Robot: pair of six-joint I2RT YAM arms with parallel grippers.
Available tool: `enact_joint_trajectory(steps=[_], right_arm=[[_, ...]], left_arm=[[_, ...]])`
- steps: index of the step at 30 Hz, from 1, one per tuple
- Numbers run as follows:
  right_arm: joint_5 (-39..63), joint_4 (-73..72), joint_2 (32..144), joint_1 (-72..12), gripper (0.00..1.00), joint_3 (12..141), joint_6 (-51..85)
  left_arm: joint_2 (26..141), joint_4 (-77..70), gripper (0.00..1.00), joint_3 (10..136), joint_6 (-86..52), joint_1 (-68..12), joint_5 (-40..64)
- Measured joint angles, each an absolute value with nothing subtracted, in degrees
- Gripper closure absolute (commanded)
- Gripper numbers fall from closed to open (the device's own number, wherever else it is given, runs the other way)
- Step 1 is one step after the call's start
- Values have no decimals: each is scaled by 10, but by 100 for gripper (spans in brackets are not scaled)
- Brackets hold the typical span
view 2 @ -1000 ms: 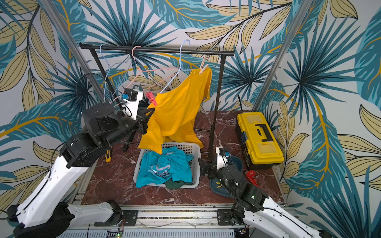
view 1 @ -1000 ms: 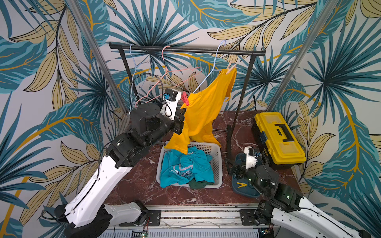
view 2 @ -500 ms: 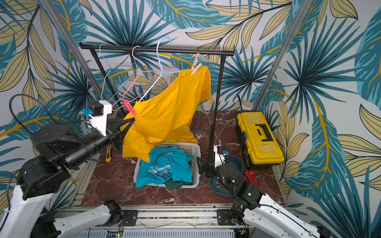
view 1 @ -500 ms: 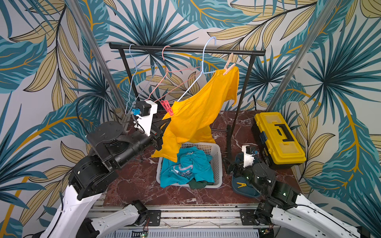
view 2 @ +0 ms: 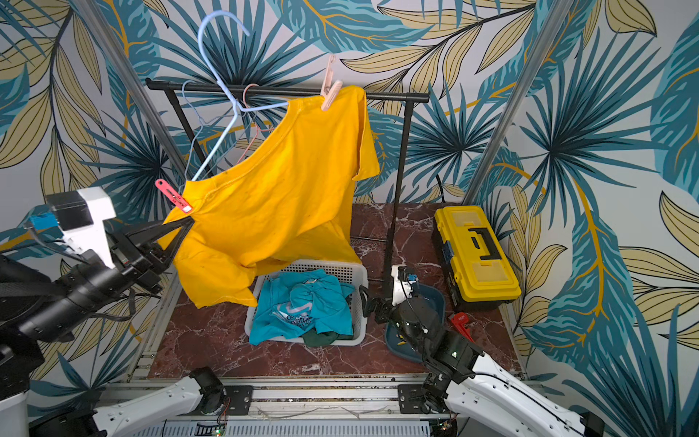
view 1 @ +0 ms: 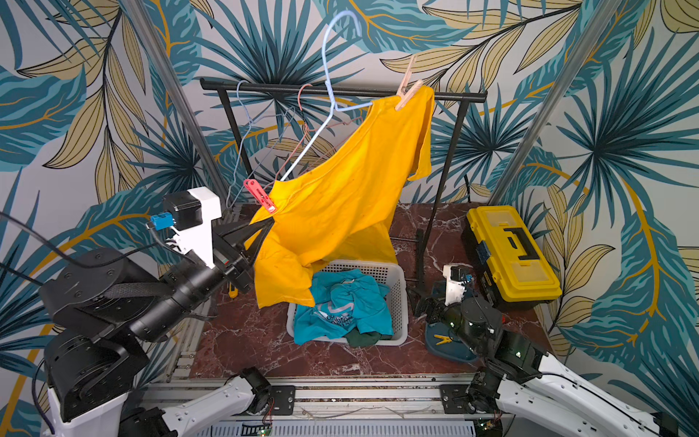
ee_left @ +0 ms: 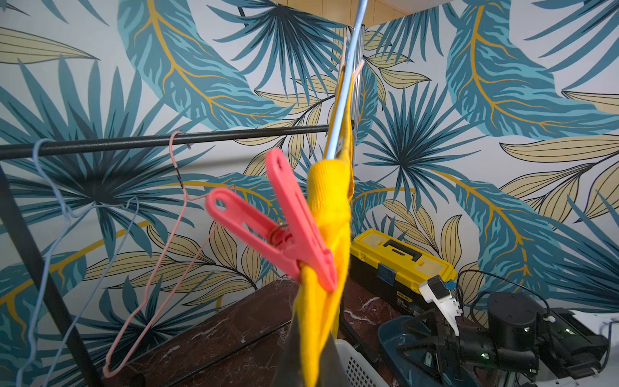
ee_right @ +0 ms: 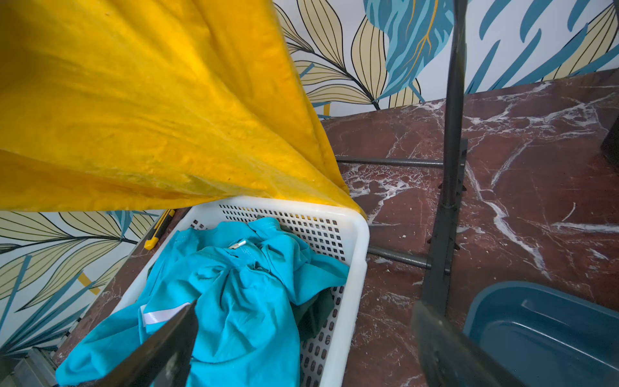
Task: Remove the clothespins securing t-shirts to the hanger
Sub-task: Pick up the hanger from the clothes rail.
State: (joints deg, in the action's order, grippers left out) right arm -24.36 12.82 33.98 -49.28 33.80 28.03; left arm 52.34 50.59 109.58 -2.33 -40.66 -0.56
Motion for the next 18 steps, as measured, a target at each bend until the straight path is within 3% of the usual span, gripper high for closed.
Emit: enact_joint_trajectory(steps=[18], right_arm=[[-243, 117, 346, -493, 0, 338, 304]], left_arm=[[553, 596, 100, 1251, -15, -407, 38]])
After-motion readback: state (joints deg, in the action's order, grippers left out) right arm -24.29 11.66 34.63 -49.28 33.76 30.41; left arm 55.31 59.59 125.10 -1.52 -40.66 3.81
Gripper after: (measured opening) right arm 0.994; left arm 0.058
